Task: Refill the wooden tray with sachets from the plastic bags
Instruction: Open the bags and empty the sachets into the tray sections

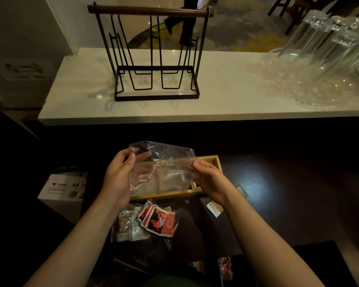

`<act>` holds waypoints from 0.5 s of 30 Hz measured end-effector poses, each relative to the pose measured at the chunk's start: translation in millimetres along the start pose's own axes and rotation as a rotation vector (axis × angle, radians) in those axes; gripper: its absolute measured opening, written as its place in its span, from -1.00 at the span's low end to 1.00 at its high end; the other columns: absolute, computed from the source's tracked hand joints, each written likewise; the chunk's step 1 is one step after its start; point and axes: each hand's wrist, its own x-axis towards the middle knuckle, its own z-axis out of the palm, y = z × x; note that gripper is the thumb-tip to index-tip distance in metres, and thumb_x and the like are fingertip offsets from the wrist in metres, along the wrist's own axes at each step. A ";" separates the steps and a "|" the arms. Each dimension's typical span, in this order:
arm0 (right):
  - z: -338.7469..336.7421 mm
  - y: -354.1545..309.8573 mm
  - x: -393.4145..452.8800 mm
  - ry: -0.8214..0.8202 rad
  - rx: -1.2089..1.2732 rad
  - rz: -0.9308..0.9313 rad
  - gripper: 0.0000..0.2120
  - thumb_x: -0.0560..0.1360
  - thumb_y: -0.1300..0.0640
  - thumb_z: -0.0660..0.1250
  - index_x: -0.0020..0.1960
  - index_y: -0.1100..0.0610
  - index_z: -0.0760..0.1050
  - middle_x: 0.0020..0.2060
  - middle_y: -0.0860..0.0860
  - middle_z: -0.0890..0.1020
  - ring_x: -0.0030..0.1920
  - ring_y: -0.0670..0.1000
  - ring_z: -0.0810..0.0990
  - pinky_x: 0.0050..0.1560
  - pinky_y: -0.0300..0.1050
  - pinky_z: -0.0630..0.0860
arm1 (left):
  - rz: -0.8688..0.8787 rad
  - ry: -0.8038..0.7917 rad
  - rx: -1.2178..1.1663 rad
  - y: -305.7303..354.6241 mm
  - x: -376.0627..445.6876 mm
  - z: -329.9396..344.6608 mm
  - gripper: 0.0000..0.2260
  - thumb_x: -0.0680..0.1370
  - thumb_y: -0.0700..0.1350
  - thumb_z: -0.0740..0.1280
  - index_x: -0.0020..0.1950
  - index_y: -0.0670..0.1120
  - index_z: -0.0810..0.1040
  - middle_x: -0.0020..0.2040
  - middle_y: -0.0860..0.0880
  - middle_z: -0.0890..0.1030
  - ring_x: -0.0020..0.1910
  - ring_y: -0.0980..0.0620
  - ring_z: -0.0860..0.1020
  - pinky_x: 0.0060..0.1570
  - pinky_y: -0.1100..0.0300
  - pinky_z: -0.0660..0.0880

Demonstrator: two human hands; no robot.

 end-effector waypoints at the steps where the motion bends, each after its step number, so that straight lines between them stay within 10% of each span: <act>1: 0.1 -0.5 -0.5 -0.025 0.038 0.001 -0.69 0.48 0.10 0.33 0.08 0.32 0.48 0.12 0.20 0.54 0.19 0.19 0.49 0.29 0.09 0.34 | -0.009 0.003 0.001 -1.1 0.2 -0.5 -0.84 0.64 -0.17 0.10 0.09 -0.05 0.46 0.02 -0.07 0.68 -0.27 -0.01 0.67 -0.46 0.21 0.55; 4: 2.8 -2.3 -3.2 0.005 0.126 -0.033 -0.99 0.45 0.22 0.35 -0.14 0.15 0.52 -0.10 0.07 0.59 -0.08 0.05 0.57 0.08 0.01 0.48 | -0.014 0.004 0.016 -3.4 0.5 -4.3 -0.85 0.64 -0.19 0.12 0.10 -0.04 0.47 0.01 -0.08 0.69 -0.34 -0.01 0.64 -0.57 0.25 0.48; 9: -3.8 -3.0 -2.8 0.334 0.052 -0.100 -0.84 0.47 0.40 0.29 -0.06 0.17 0.53 -0.18 0.08 0.60 -0.32 -0.02 0.59 -0.33 -0.14 0.58 | 0.032 0.039 0.133 -5.1 1.2 -9.9 -0.82 0.59 -0.25 0.22 0.12 -0.02 0.47 0.05 -0.08 0.67 -0.34 -0.01 0.63 -0.53 0.27 0.49; 15: -57.2 9.0 -7.8 0.857 0.365 -0.160 -0.80 0.52 0.40 0.23 -0.10 0.12 0.47 -0.17 0.08 0.57 -0.23 0.02 0.60 -0.35 -0.19 0.60 | 0.063 0.024 0.277 -11.7 -4.9 -12.6 -0.84 0.60 -0.22 0.22 0.14 -0.03 0.47 -0.02 -0.06 0.69 -0.31 -0.03 0.64 -0.48 0.26 0.54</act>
